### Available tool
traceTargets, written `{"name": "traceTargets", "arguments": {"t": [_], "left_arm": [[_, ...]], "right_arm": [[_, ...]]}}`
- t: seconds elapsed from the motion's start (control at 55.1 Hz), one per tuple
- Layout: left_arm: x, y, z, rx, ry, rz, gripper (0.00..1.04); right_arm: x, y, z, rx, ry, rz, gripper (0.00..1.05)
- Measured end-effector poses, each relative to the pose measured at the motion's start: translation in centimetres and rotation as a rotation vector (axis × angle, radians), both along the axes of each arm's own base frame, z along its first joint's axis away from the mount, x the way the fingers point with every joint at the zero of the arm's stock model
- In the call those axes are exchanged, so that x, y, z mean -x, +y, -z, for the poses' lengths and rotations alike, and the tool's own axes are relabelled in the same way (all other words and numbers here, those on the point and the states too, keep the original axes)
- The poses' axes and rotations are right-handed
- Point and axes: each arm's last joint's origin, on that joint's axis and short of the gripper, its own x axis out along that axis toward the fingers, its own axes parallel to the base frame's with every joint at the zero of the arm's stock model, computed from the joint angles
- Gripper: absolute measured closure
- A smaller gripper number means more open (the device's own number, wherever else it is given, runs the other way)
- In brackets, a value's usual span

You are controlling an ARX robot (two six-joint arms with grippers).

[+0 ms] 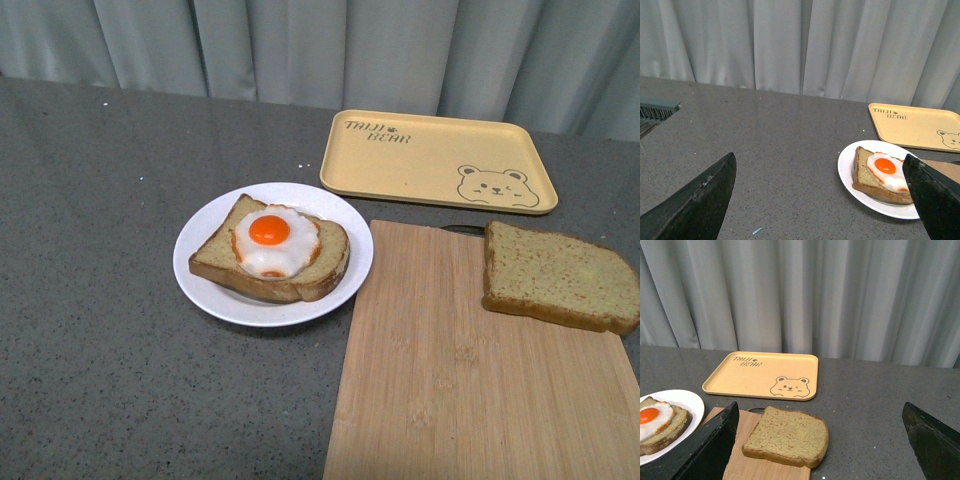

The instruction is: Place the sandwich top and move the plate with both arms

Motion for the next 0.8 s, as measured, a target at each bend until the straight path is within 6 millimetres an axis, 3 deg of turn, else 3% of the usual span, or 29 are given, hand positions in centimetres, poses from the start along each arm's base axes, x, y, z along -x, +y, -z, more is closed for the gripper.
{"name": "traceTargets", "arguments": {"t": [0.798], "left_arm": [[0.0,0.0,0.0,0.0,0.0,0.0,0.07]], "right_arm": [[0.0,0.0,0.0,0.0,0.0,0.0,0.09]]}}
